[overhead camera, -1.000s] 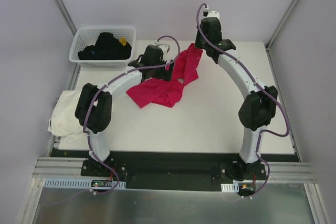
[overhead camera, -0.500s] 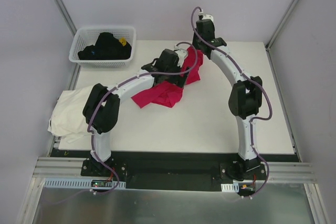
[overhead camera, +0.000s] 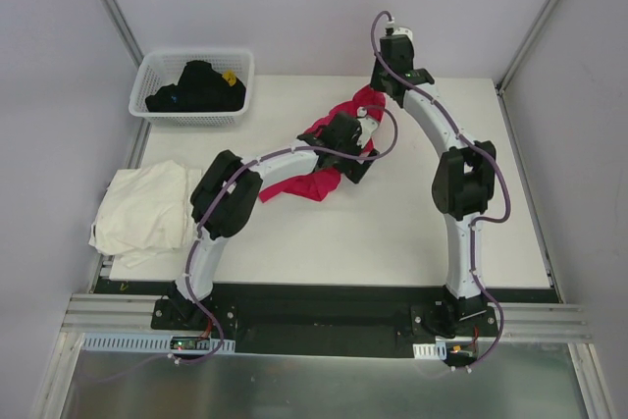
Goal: Fold and stack the t-shirts
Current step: Flatten out the tshirt
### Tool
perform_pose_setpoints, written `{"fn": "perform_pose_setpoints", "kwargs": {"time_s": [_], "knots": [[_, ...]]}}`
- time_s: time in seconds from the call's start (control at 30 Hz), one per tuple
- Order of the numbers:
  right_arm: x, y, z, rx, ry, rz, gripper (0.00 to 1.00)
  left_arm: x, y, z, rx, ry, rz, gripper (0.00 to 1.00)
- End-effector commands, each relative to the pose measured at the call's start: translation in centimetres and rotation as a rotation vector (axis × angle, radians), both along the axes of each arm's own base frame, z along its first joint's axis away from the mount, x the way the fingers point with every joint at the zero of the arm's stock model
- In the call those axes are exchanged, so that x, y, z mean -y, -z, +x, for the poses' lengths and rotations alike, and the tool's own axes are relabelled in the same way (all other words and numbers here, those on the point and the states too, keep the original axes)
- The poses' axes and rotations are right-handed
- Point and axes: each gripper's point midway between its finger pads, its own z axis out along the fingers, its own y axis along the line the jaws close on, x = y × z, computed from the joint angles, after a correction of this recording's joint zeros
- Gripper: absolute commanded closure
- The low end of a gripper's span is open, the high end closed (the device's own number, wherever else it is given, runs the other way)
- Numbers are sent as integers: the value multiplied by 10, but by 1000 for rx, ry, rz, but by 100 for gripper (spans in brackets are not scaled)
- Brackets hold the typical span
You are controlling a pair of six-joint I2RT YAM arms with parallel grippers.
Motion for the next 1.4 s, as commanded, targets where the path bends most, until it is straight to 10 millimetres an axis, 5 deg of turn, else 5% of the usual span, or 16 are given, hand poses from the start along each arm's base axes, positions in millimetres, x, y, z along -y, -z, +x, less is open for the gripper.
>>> {"fn": "perform_pose_setpoints", "kwargs": {"time_s": [0.0,0.5,0.83,1.37], "knots": [[11,-61,0,121,18,45,99,7,-2,13,42,2,4,2],[14,-45,-3,95,11,74,99,14,-16,36,143,11,41,2],[19,-45,-5,100,15,69,99,14,6,39,123,-4,68,2],[24,-38,-4,94,18,75,99,16,11,48,137,-24,82,7]]}}
